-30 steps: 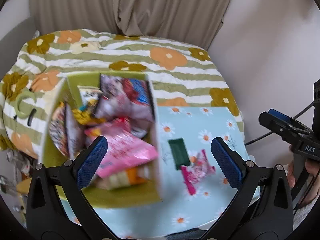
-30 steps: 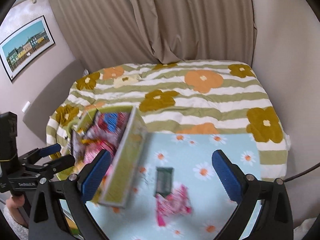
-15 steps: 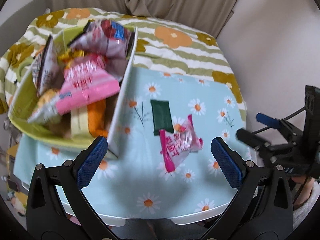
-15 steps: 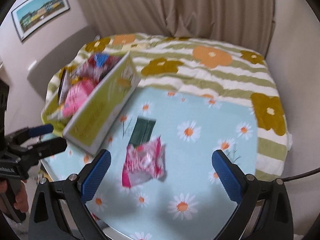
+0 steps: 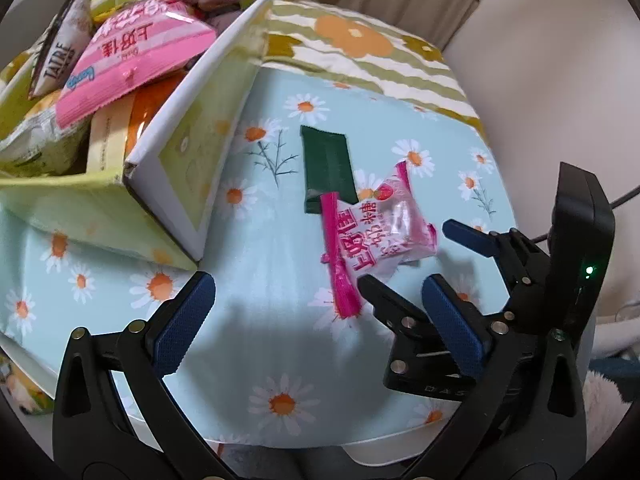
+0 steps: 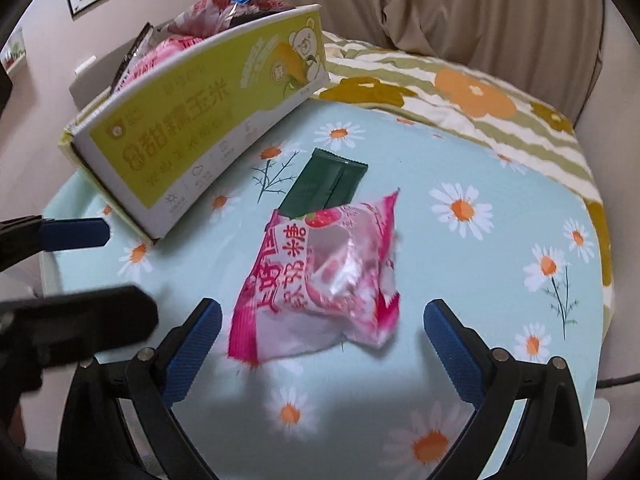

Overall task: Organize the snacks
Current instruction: 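Grasp pink strawberry candy with right tool while left tool grasps dark-green packet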

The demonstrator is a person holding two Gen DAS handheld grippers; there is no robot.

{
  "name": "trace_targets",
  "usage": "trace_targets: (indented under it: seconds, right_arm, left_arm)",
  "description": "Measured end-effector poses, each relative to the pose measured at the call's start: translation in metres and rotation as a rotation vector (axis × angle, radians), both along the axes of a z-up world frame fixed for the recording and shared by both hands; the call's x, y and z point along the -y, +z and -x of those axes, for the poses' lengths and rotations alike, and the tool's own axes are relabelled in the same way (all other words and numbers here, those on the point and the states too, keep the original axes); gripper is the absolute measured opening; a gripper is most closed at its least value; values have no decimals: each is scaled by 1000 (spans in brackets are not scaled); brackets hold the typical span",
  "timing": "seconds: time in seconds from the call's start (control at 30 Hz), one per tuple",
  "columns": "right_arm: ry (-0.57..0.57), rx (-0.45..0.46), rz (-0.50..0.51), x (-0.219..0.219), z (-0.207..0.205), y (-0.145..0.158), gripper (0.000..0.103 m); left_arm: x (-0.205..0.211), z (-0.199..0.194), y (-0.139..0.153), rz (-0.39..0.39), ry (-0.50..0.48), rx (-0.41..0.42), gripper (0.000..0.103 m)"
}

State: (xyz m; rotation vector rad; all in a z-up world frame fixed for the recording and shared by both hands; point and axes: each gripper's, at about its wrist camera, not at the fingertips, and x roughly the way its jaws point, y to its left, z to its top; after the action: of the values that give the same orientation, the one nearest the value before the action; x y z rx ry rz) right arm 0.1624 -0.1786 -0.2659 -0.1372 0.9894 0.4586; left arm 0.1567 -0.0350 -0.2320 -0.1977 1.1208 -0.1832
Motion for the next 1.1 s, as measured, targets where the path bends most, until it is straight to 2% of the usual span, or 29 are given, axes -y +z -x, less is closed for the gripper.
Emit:
trace_targets:
  seconds: [0.17,0.4,0.43,0.47,0.5,0.6,0.93,1.1]
  right_arm:
    - [-43,13,-1,-4,-13,-7,101]
    - [-29,-23,-3,-7,-28,-24,99]
    - [-24,-28,-10,-6,-29,-26,96]
    - [-13,-42,-18,-5,-30,-28,80]
    - [-6,-26,-6,-4,-29,-26,70]
    - [3,-28,2,2,-32,-25,59]
    - [-33,-17,49,41,-43,-23,57]
    - [-92,-27,70,70,-51,-22,57]
  left_arm:
    - [-9,-5,-7,8,32,-23,101]
    - [-7,-9,-12,6,32,-30,101]
    - [-6,-10,-14,7,32,-34,101]
    - [-5,-11,-16,10,32,-40,101]
    - [-4,-12,-17,12,32,-44,101]
    - [1,-15,-22,18,26,-49,101]
    - [29,-32,-31,32,-6,-58,101]
    - [42,-54,-35,13,13,-51,101]
